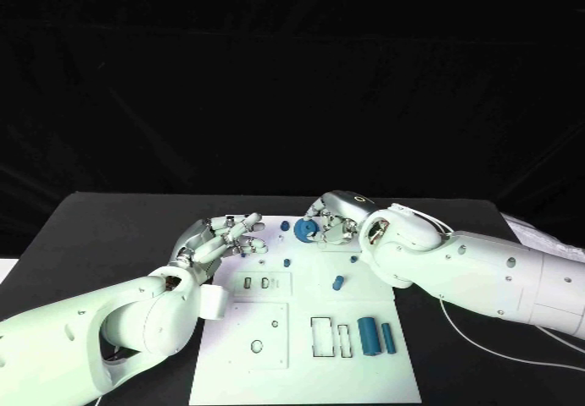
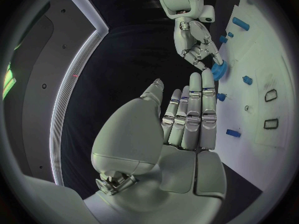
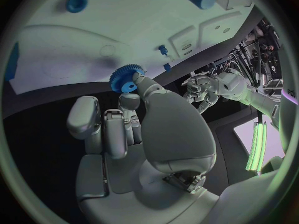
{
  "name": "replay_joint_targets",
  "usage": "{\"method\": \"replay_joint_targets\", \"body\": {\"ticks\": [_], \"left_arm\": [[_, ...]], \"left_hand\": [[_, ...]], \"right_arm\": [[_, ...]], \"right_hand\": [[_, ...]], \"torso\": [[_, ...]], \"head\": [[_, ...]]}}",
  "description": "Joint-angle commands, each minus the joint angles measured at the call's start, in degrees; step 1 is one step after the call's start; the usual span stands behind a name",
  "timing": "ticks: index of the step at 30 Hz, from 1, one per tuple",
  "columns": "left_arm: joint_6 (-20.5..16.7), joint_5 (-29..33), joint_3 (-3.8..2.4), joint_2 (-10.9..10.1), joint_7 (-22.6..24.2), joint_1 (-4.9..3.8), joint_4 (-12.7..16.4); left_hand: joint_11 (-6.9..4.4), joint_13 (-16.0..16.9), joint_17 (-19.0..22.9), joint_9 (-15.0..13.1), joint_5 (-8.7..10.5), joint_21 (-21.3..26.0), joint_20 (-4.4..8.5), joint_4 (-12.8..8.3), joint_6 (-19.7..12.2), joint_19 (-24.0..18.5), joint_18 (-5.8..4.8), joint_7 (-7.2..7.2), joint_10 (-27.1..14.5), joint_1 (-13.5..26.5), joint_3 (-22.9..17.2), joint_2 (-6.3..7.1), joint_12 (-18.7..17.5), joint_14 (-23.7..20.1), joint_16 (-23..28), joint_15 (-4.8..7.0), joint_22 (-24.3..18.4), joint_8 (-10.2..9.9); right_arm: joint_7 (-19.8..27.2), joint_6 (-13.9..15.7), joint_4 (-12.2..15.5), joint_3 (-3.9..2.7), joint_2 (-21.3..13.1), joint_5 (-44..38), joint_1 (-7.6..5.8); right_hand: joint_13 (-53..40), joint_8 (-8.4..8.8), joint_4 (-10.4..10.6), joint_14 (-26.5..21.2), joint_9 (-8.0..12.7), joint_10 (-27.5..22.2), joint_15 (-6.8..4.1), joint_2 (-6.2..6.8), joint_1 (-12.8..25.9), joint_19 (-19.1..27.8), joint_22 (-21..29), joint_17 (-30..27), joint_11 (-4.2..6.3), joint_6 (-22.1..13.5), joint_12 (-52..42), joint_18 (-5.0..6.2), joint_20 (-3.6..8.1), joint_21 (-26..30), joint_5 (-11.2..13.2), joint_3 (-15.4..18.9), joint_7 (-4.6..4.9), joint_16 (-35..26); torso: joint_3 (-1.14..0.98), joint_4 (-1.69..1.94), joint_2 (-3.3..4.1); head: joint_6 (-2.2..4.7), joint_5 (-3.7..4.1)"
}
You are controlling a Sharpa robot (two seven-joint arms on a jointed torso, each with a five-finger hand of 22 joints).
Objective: Assemble the parts on the task board
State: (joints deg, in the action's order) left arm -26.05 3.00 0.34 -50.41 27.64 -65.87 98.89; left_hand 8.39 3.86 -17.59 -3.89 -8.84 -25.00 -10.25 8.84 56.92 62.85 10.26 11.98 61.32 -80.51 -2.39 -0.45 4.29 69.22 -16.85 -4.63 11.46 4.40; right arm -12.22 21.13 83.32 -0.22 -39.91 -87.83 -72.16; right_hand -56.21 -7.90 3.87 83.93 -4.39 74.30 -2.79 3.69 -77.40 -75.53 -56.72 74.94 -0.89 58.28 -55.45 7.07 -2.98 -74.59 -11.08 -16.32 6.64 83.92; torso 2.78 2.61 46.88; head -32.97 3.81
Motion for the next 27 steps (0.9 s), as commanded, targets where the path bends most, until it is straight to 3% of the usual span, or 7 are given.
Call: {"method": "replay_joint_targets", "body": {"ticks": [1,6,9,13,27], "left_arm": [[1.3,-0.2,-0.04,0.2,0.3,-0.04,0.0],[1.4,-0.2,-0.04,0.3,0.3,-0.04,-0.1],[1.4,-0.2,-0.04,0.3,0.3,-0.04,-0.2],[1.3,-0.2,-0.04,0.3,0.3,-0.04,-0.2],[1.4,-0.2,-0.04,0.3,0.2,-0.04,-0.2]], "left_hand": [[0.19,0.0,-0.1,0.0,-0.37,-0.4,0.04,-0.4,0.1,-0.4,0.02,0.24,0.0,-0.5,0.0,-0.11,-0.2,-0.2,-0.4,0.11,0.1,-0.2],[0.19,0.0,-0.1,0.0,-0.37,-0.4,0.04,-0.4,0.1,-0.4,0.02,0.24,0.0,-0.5,0.0,-0.11,-0.2,-0.2,-0.4,0.11,0.1,-0.2],[0.20,0.0,-0.1,0.1,-0.37,-0.4,0.03,-0.5,0.1,-0.5,0.02,0.23,0.0,-0.6,-0.1,-0.12,-0.3,-0.3,-0.4,0.10,0.1,-0.3],[0.20,0.0,-0.1,0.1,-0.37,-0.4,0.03,-0.5,0.1,-0.5,0.02,0.23,0.0,-0.6,-0.1,-0.12,-0.3,-0.3,-0.4,0.10,0.1,-0.3],[0.20,0.0,-0.1,0.1,-0.37,-0.4,0.03,-0.5,0.1,-0.5,0.02,0.23,0.0,-0.6,-0.1,-0.12,-0.3,-0.3,-0.4,0.10,0.1,-0.3]], "right_arm": [[-0.6,0.6,-0.6,0.00,1.8,-0.6,-0.08],[-1.1,-0.5,-2.5,0.12,4.8,-0.9,-0.10],[-1.4,-1.5,-4.1,0.35,6.8,-1.1,-0.04],[-1.6,-2.2,-5.8,0.60,8.4,-1.5,0.13],[-1.8,-2.5,-8.0,0.92,10.7,-2.2,0.47]], "right_hand": [[0.1,-0.52,0.4,3.7,-1.3,0.0,-0.35,0.07,0.7,-0.1,0.0,1.1,-0.07,4.3,0.4,-0.75,0.01,-0.1,-0.3,-0.9,-0.70,0.2],[0.3,-0.39,0.5,3.7,-1.2,-0.1,-0.33,0.18,1.0,-0.1,0.0,1.2,-0.10,4.2,0.7,-0.75,0.00,-0.1,-0.2,-1.0,-0.66,0.2],[0.4,-0.24,0.6,3.7,-1.2,-0.2,-0.30,0.21,1.3,-0.1,0.1,1.2,-0.14,4.1,1.0,-0.74,-0.02,-0.1,-0.1,-1.1,-0.61,0.2],[0.5,-0.17,0.6,3.7,-1.2,-0.3,-0.29,0.24,1.4,-0.1,0.1,1.2,-0.16,4.1,1.1,-0.74,-0.02,-0.1,-0.1,-1.2,-0.58,0.2],[1.9,1.13,0.7,3.8,-0.9,-1.4,0.06,0.87,2.4,0.3,0.7,1.9,-0.62,2.5,3.2,-0.66,-0.26,0.2,0.5,-1.8,0.04,0.5]], "torso": [[0.12,0.15,0.02],[0.13,0.23,0.03],[0.02,0.06,0.07],[0.04,0.05,0.08],[-0.06,-0.08,0.05]], "head": [[0.00,0.08],[0.02,-0.01],[-0.05,-0.28],[-0.17,-0.42],[-0.32,-0.55]]}}
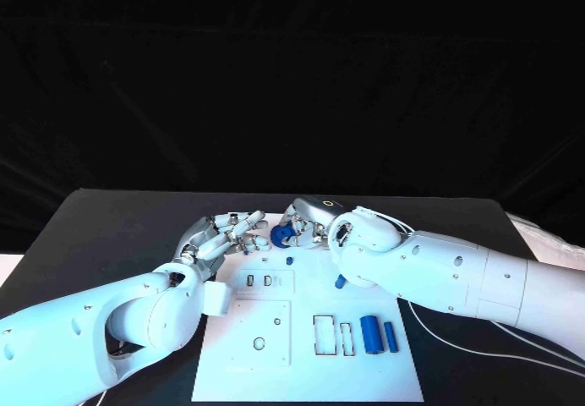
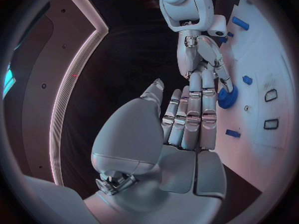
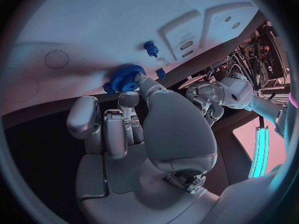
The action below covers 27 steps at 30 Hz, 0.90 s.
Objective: Assemble the parts on the task board
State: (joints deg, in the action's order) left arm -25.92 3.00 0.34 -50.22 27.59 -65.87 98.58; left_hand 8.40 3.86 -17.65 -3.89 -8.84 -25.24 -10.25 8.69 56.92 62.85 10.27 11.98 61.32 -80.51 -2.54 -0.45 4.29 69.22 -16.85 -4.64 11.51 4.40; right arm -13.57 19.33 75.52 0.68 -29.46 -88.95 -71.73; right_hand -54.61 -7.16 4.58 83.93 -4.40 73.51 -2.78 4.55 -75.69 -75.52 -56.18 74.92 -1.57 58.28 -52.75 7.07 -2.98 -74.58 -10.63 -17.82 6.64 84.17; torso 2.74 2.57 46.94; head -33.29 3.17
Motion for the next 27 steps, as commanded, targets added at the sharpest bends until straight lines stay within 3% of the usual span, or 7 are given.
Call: {"method": "replay_joint_targets", "body": {"ticks": [1,5,8,12,16,24,27], "left_arm": [[1.3,-0.2,-0.04,0.1,0.3,-0.04,0.1],[1.3,-0.2,-0.04,0.1,0.2,-0.04,0.1],[1.3,-0.2,-0.04,0.1,0.2,-0.04,0.1],[1.3,-0.2,-0.04,0.1,0.2,-0.04,0.1],[1.3,-0.2,-0.04,0.1,0.1,-0.04,0.0],[1.3,-0.2,-0.04,0.0,0.1,-0.04,0.0],[1.3,-0.2,-0.04,-0.1,0.1,-0.04,0.0]], "left_hand": [[0.20,0.0,-0.1,0.1,-0.37,-0.2,0.03,-0.3,0.1,-0.5,0.01,0.23,0.0,-0.6,0.1,-0.12,-0.3,-0.3,-0.4,0.10,0.1,-0.3],[0.20,0.0,-0.1,0.1,-0.37,-0.2,0.03,-0.3,0.1,-0.5,0.01,0.23,0.0,-0.6,0.1,-0.12,-0.3,-0.3,-0.4,0.10,0.1,-0.3],[0.20,0.0,-0.1,0.1,-0.37,-0.2,0.03,-0.3,0.1,-0.5,0.01,0.23,0.0,-0.6,0.1,-0.12,-0.3,-0.3,-0.4,0.10,0.1,-0.3],[0.20,0.0,-0.1,0.1,-0.36,-0.2,0.03,-0.4,0.1,-0.5,0.00,0.24,0.0,-0.6,0.1,-0.12,-0.3,-0.4,-0.4,0.09,0.1,-0.3],[0.20,0.0,-0.1,0.1,-0.36,-0.2,0.03,-0.4,0.1,-0.5,0.00,0.24,0.0,-0.6,0.1,-0.12,-0.3,-0.4,-0.4,0.09,0.1,-0.3],[0.22,0.0,-0.2,0.1,-0.35,-0.3,0.02,-0.4,0.0,-0.6,0.00,0.25,0.0,-0.5,0.1,-0.10,-0.3,-0.5,-0.3,0.07,0.1,-0.3],[0.22,0.0,-0.2,0.1,-0.35,-0.3,0.02,-0.4,0.0,-0.6,0.00,0.25,0.0,-0.5,0.1,-0.10,-0.3,-0.5,-0.3,0.07,0.1,-0.3]], "right_arm": [[-0.5,-0.7,-0.3,0.03,0.3,-1.1,0.05],[-1.0,-0.5,-0.8,0.07,0.5,-1.3,0.06],[-1.1,-0.6,-1.0,0.08,0.4,-1.4,0.06],[-1.1,-0.8,-0.9,0.09,0.3,-1.4,0.06],[-0.8,-0.5,-0.2,0.09,-0.2,-1.1,0.09],[0.4,1.6,2.6,0.06,-2.8,0.7,0.24],[1.5,2.7,3.9,-0.02,-4.4,2.0,0.26]], "right_hand": [[1.0,0.86,0.0,3.9,-0.7,-1.2,0.19,0.22,0.8,0.3,0.3,2.3,-0.14,1.9,1.3,-0.65,-0.35,0.3,0.2,-0.4,0.29,0.4],[2.4,3.41,-0.2,3.8,0.2,-2.7,1.07,1.54,1.5,0.8,1.2,2.6,-1.22,-2.3,3.2,-0.54,-1.02,0.8,1.1,-0.4,1.53,0.5],[3.1,3.80,-0.2,3.8,0.7,-3.8,1.71,2.62,2.0,1.1,1.7,2.6,-1.93,-5.9,4.3,-0.45,-1.65,1.1,0.4,0.3,2.24,0.5],[3.4,3.71,0.3,3.7,0.7,-4.5,2.11,3.35,2.9,1.3,1.9,2.6,-2.35,-7.8,4.7,-0.37,-2.10,1.2,-0.4,1.5,2.64,0.4],[3.2,3.51,1.0,3.7,0.5,-4.7,2.30,3.67,3.7,1.3,2.0,2.6,-2.51,-8.2,4.4,-0.33,-2.36,1.3,-1.6,3.0,2.76,0.4],[1.9,2.99,1.9,3.7,0.2,-4.0,2.18,3.12,4.0,0.9,1.4,2.7,-2.30,-6.9,2.8,-0.41,-2.35,0.9,-2.9,4.4,2.47,0.5],[1.0,2.68,1.9,3.8,0.1,-3.5,2.03,2.68,3.7,0.7,1.0,2.9,-2.11,-6.0,1.8,-0.48,-2.25,0.7,-3.3,4.6,2.26,0.6]], "torso": [[-0.01,-0.03,-0.02],[-0.03,-0.03,0.00],[-0.04,-0.03,-0.02],[-0.05,-0.04,-0.01],[-0.08,0.02,0.00],[-0.09,0.01,0.00],[-0.16,-0.19,-0.03]], "head": [[0.01,0.11],[0.08,0.12],[0.01,0.10],[0.04,0.11],[-0.01,0.20],[-0.06,0.19],[-0.07,-0.01]]}}
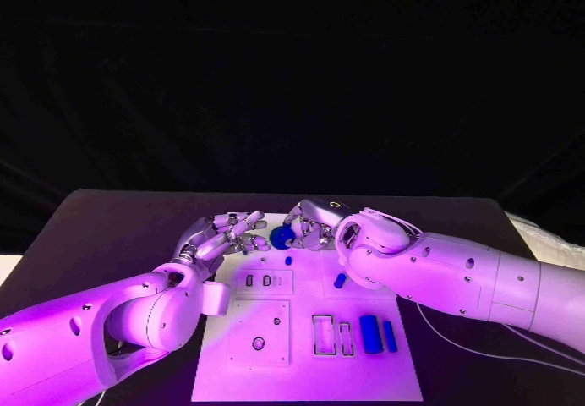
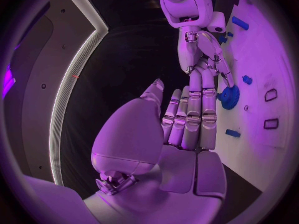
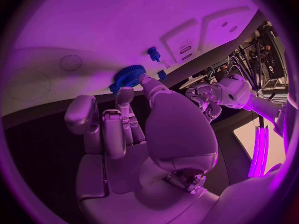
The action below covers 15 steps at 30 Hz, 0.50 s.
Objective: Assemble the parts on the task board
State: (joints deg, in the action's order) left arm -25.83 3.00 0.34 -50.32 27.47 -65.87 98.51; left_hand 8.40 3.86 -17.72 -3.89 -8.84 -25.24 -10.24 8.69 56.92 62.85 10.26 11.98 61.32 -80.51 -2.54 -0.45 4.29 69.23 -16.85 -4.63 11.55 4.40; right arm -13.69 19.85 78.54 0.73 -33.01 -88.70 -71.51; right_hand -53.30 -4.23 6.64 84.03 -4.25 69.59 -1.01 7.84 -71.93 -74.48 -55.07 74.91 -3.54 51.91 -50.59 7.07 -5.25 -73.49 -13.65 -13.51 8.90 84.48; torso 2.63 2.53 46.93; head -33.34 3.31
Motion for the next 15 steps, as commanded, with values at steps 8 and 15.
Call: {"method": "replay_joint_targets", "body": {"ticks": [8,15], "left_arm": [[1.2,-0.2,-0.03,-0.3,0.2,-0.04,0.1],[1.3,-0.3,-0.03,-0.7,0.2,-0.04,0.1]], "left_hand": [[0.22,0.0,-0.1,0.1,-0.35,-0.3,0.02,-0.4,0.0,-0.6,0.00,0.25,0.0,-0.5,0.1,-0.10,-0.3,-0.5,-0.3,0.07,0.1,-0.3],[0.22,0.0,-0.1,0.1,-0.35,-0.3,0.01,-0.4,0.0,-0.6,0.00,0.25,0.0,-0.5,0.0,-0.10,-0.3,-0.5,-0.3,0.06,0.1,-0.3]], "right_arm": [[6.2,3.5,6.1,-0.59,-8.6,6.5,-0.22],[15.7,2.2,7.2,-0.73,-15.8,13.8,-0.45]], "right_hand": [[-2.0,-0.45,-0.4,3.8,-0.2,1.5,0.09,-1.03,-0.8,-0.7,-0.9,3.3,0.08,1.1,-2.2,-0.61,0.18,-0.8,-0.4,0.3,-0.20,0.4],[-3.2,-0.26,-2.2,3.9,-0.1,1.9,-0.05,-1.01,-3.3,-1.0,-1.4,3.9,0.20,1.4,-3.5,-0.73,0.36,-1.1,-0.5,-0.1,-0.26,0.7]], "torso": [[-0.04,-0.31,-0.11],[-0.26,-0.75,-0.13]], "head": [[0.08,-0.15],[0.30,0.15]]}}
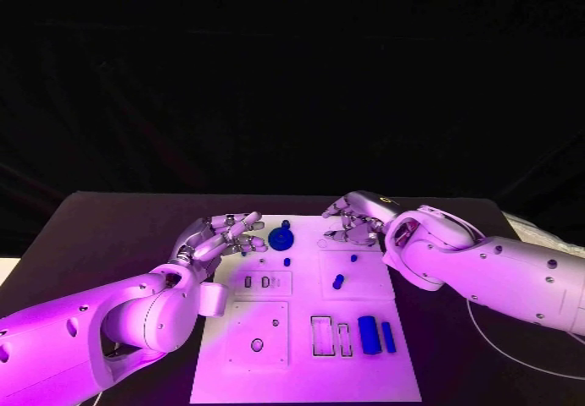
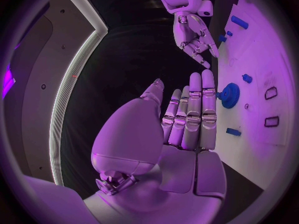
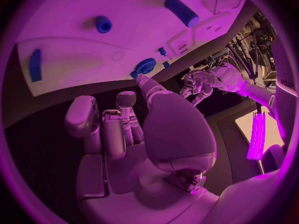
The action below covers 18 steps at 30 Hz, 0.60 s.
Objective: Assemble the parts on the task board
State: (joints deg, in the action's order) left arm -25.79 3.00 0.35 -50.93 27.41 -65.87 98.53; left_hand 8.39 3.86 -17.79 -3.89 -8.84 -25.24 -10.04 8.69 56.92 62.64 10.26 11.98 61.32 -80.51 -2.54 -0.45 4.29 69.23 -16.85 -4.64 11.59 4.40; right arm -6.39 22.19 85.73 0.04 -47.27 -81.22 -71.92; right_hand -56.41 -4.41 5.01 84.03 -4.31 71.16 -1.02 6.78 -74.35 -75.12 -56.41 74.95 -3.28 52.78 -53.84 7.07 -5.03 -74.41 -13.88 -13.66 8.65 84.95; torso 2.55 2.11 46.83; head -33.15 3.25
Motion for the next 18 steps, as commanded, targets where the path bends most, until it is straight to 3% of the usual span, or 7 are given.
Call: {"method": "replay_joint_targets", "body": {"ticks": [1,7,10,18], "left_arm": [[1.3,-0.3,-0.04,-0.1,0.3,-0.04,0.1],[1.4,-0.3,-0.03,0.0,0.3,-0.04,0.0],[1.5,-0.3,-0.03,0.0,0.3,-0.03,-0.2],[1.6,-0.3,-0.02,0.1,0.2,0.00,-0.6]], "left_hand": [[0.22,0.0,-0.1,0.1,-0.35,-0.3,-0.19,-0.4,0.0,-0.4,0.00,0.25,0.0,-0.5,0.0,-0.10,-0.3,-0.5,-0.3,0.06,0.1,-0.3],[0.22,0.0,-0.1,0.1,-0.35,-0.3,-0.19,-0.4,0.0,-0.4,0.00,0.25,0.0,-0.5,0.0,-0.10,-0.3,-0.5,-0.3,0.06,0.1,-0.3],[0.22,0.0,-0.1,0.1,-0.35,-0.3,-0.19,-0.4,0.0,-0.4,0.00,0.25,0.0,-0.5,0.0,-0.10,-0.3,-0.5,-0.3,0.06,0.1,-0.3],[0.22,0.0,-0.1,0.1,-0.35,-0.3,-0.19,-0.4,0.0,-0.4,0.00,0.25,0.0,-0.5,0.0,-0.10,-0.3,-0.5,-0.3,0.06,0.1,-0.3]], "right_arm": [[9.0,-0.3,0.0,-0.04,-2.1,6.7,-0.04],[13.3,-2.4,-2.2,-0.03,-5.8,9.5,0.07],[14.5,-3.0,-4.0,-0.01,-6.5,10.0,0.26],[15.6,-4.2,-6.9,0.02,-6.8,10.4,1.12]], "right_hand": [[-0.1,-0.07,-0.6,3.9,0.0,0.3,-0.05,0.08,-1.0,-0.4,-0.1,3.9,-0.07,0.5,-0.2,-0.74,0.14,-0.2,-0.3,0.1,0.00,0.2],[0.2,-0.03,-1.3,3.9,0.0,-0.1,-0.05,0.48,-1.6,-0.3,0.0,4.0,-0.06,0.7,0.2,-0.73,0.15,-0.2,-0.2,0.2,-0.01,0.3],[0.4,0.04,-1.6,3.9,0.0,-0.3,-0.05,0.66,-1.9,-0.2,0.0,4.0,-0.07,0.7,0.5,-0.73,0.15,-0.2,-0.1,0.3,-0.01,0.3],[0.5,0.11,-1.8,3.9,0.1,-0.4,-0.04,0.70,-2.1,-0.2,0.1,4.0,-0.08,0.7,0.6,-0.71,0.15,-0.2,0.0,0.3,0.01,0.3]], "torso": [[-0.18,-0.33,-0.04],[-0.56,-0.57,-0.12],[-0.63,-0.65,-0.09],[-0.65,-0.41,0.01]], "head": [[0.11,0.24],[0.04,0.47],[0.05,0.61],[-0.29,0.82]]}}
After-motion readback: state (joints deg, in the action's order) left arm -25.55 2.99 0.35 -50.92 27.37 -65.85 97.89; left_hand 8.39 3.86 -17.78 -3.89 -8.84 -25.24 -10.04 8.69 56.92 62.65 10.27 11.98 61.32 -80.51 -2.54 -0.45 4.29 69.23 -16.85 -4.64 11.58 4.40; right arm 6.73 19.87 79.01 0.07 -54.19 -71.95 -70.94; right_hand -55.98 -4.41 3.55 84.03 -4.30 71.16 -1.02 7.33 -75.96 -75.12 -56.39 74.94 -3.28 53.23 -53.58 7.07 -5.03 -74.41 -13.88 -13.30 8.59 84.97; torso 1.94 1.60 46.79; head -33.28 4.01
